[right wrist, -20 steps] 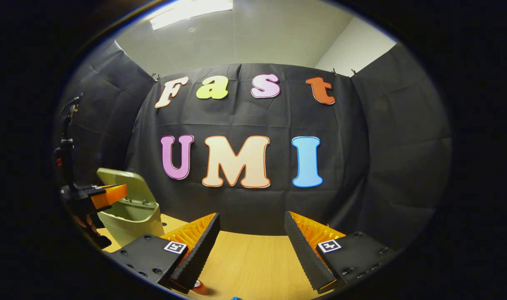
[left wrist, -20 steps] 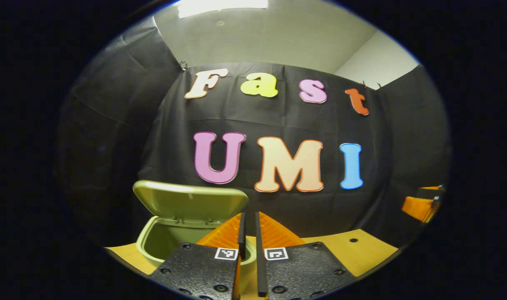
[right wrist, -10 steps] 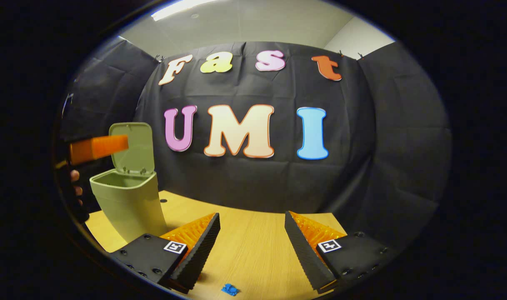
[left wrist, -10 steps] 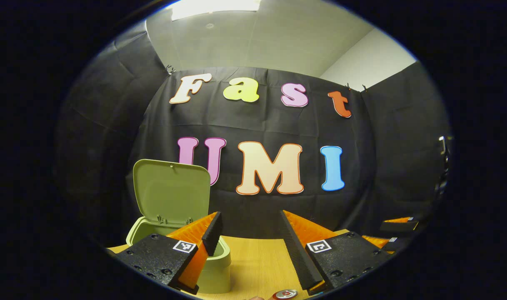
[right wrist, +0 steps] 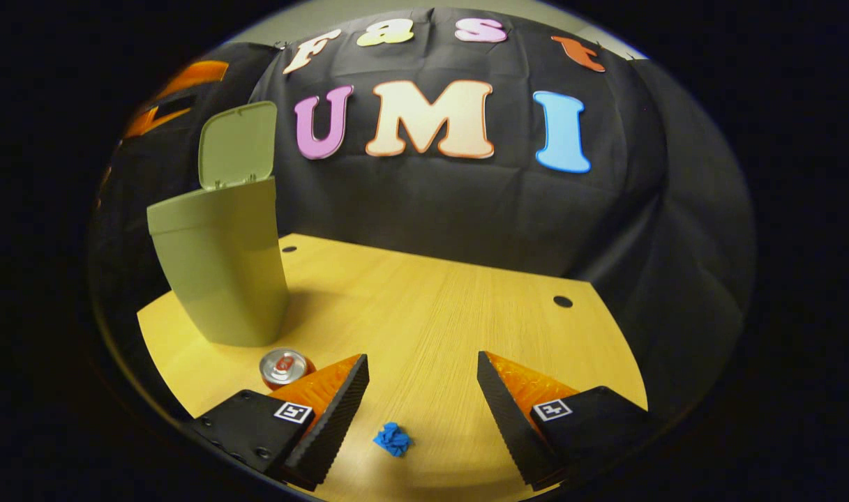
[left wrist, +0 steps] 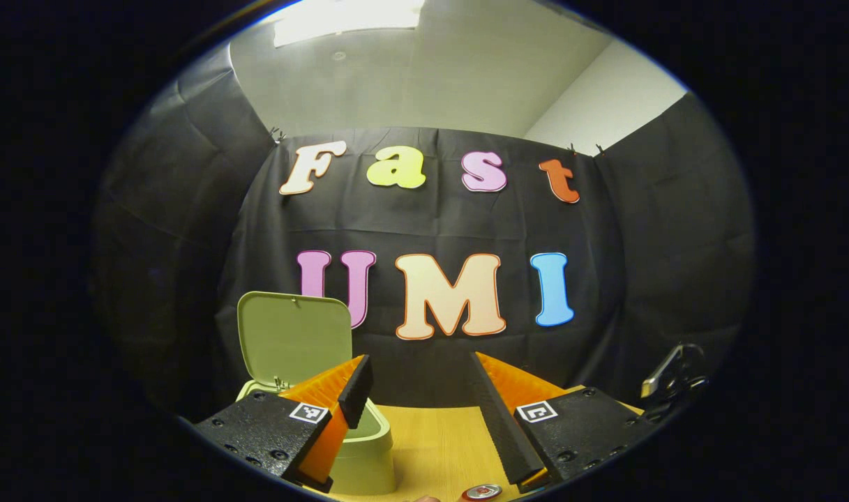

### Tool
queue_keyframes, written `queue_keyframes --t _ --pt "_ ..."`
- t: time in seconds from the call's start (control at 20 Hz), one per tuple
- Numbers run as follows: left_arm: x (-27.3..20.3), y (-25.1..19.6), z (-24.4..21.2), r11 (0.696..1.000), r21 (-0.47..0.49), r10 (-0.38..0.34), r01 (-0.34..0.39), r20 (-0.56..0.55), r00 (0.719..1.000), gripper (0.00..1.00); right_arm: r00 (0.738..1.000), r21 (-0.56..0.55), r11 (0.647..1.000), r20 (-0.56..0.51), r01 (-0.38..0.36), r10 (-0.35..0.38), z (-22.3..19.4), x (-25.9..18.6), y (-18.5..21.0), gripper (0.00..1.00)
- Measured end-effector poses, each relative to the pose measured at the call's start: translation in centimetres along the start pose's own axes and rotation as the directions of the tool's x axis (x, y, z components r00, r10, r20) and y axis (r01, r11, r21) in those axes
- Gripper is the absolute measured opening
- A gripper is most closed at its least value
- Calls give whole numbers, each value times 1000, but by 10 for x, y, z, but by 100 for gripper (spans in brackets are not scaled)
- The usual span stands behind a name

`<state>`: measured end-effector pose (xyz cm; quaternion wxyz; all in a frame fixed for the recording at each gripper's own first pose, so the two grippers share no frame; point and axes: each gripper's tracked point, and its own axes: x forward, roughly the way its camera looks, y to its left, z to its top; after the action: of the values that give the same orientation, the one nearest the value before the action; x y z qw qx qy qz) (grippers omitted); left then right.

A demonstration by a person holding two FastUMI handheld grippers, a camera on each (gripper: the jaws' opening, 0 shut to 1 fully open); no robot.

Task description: Press the lid of the desktop garbage bin to open it, pick up the crumpled paper on the desktop and throw it into the bin, then pick up the pop can on the desktop and drop it into the bin, and finally close the garbage bin lid.

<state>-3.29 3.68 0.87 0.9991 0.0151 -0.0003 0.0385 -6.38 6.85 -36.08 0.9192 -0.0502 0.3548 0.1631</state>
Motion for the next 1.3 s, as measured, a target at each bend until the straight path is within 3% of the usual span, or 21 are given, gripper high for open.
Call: queue_keyframes --t 0.25,0.5,0.6,0.75,0.9,1.3 --pt "-2 7 4 1000 16 13 -13 4 1000 82 981 15 999 -187 -49 51 -75 14 14 99" --pt "-2 14 6 999 37 26 -26 4 1000 82 956 -22 997 -287 -73 64 -113 23 20 98" --pt "-2 17 4 999 42 33 -32 -1 999 82 941 -21 996 -330 -90 78 -126 26 24 92" --pt "-4 20 2 998 42 42 -41 -6 999 82 931 -9 995 -354 -101 92 -136 27 28 55" --pt "-4 26 1 998 41 52 -52 -8 999 82 929 45 992 -348 -118 126 -132 22 35 20" --pt "-10 44 -9 995 9 95 -95 -31 995 81 991 58 994 -92 -91 96 -11 13 28 19"
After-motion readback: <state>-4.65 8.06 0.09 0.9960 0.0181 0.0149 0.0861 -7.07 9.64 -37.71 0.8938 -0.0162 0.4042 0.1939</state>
